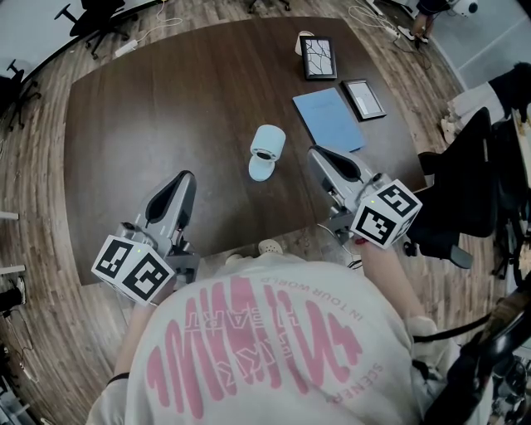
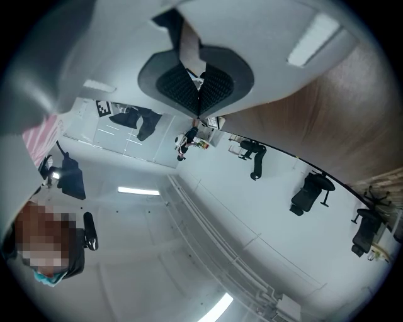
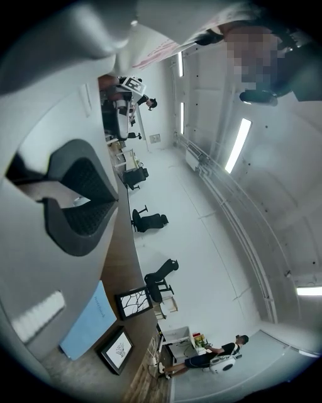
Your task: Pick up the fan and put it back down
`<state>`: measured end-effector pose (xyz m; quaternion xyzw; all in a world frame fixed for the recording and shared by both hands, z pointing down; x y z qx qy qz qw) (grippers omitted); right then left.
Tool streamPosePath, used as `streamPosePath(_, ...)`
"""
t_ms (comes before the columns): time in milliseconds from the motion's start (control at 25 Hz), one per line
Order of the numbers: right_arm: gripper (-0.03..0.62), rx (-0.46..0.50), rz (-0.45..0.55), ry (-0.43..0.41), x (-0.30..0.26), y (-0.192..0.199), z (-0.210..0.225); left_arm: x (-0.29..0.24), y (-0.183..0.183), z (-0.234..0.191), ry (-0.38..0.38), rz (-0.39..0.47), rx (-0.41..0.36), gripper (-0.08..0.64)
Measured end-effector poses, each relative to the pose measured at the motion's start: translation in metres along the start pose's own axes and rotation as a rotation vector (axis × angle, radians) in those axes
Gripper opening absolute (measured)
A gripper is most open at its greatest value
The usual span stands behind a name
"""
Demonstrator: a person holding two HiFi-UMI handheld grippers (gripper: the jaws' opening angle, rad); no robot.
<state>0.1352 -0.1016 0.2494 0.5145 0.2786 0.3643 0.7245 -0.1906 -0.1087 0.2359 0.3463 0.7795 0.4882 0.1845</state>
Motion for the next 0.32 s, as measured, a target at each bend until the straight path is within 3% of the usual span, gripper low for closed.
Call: streamPosePath(320,0.005,0.036,-0.030,-0.019,-0.0007,0.0015,0.0000,0.0003,0.0014,0.0030,-0.008,0.002,-0.004,0.020)
Point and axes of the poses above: the fingertips, and each gripper's own axes: x backward along the fingers, z to its right, y out of its underside, the point moved 9 cm from there along x, backward along the fingers, and after that the axes turned 8 degrees about z, right-handed, at the moved point
